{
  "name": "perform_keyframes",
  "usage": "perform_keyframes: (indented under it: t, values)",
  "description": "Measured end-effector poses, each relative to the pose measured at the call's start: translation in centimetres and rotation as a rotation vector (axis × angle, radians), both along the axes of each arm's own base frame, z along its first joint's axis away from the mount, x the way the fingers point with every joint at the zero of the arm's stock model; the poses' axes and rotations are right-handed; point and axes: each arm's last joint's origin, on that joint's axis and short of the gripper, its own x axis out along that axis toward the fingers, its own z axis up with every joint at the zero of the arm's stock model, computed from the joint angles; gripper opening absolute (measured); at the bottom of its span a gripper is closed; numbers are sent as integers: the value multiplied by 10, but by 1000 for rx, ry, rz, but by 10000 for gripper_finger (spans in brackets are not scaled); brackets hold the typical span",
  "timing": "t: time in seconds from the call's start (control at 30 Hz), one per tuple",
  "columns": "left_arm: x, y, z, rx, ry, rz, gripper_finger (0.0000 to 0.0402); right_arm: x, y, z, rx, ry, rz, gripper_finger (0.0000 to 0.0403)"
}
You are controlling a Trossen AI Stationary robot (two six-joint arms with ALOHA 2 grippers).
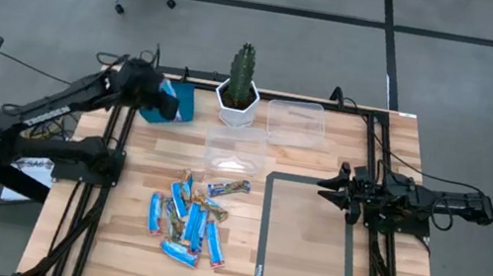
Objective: Pick and place Granola Bars by type
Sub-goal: Put the red granola bar into the blue bin
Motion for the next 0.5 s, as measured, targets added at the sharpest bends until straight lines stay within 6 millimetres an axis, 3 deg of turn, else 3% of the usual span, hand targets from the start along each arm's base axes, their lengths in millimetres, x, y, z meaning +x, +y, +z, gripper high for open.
perform_keyframes:
  t: [0.2,0.5]
  values:
    - [8,30,-2,-17,130,13,36,0,0,0,0,-1,0,143]
    - [14,71,-35,-147,224,125,36,0,0,0,0,0,0,144]
